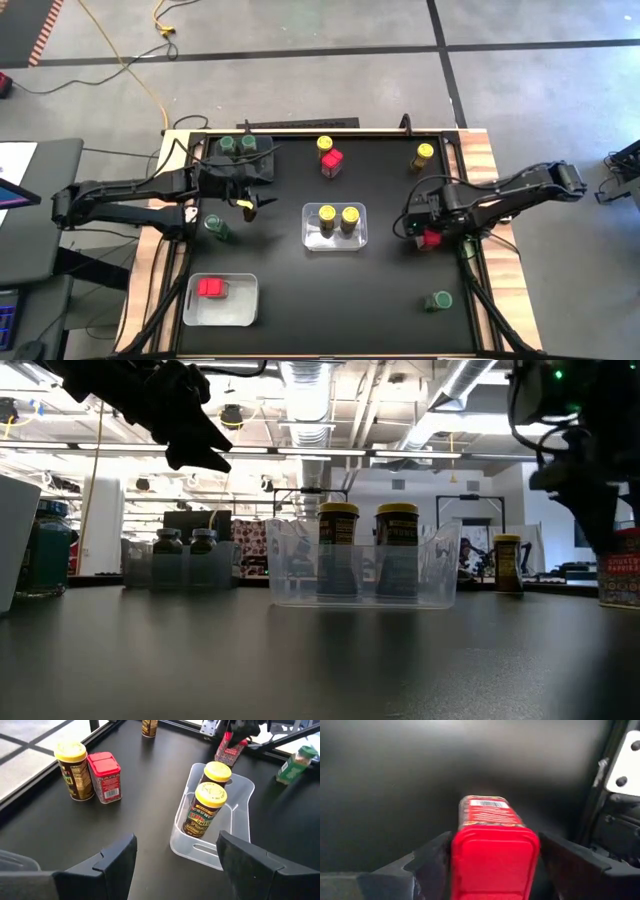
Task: Sort spices by type
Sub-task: Put the red seasoning can into the gray bin
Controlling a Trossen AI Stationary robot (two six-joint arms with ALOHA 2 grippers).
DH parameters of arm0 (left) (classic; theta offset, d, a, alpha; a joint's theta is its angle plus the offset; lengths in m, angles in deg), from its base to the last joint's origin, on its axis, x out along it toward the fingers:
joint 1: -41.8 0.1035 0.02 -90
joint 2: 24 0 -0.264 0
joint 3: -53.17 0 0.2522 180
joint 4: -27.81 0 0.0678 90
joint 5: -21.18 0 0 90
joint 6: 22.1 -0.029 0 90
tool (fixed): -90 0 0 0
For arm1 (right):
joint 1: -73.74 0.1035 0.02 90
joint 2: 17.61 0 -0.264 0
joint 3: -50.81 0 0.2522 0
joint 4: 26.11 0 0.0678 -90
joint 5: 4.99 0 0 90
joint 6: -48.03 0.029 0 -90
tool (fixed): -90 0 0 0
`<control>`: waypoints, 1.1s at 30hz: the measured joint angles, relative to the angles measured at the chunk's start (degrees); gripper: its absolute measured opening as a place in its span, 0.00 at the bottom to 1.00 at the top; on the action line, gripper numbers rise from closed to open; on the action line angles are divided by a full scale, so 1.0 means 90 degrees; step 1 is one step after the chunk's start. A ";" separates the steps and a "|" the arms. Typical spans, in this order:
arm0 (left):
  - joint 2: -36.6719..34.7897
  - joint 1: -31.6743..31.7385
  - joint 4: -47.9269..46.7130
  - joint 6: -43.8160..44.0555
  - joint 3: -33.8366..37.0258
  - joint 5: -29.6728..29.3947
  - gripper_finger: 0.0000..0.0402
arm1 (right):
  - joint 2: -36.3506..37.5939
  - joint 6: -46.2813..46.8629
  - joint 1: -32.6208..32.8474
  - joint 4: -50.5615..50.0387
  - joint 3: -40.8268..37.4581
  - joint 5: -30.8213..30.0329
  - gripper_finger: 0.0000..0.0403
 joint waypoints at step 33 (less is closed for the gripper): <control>0.0002 -0.0002 -0.0104 0.0783 -0.0005 -0.0002 0.65 | -0.0171 -0.0972 0.0930 -0.0740 0.1059 -0.0370 0.59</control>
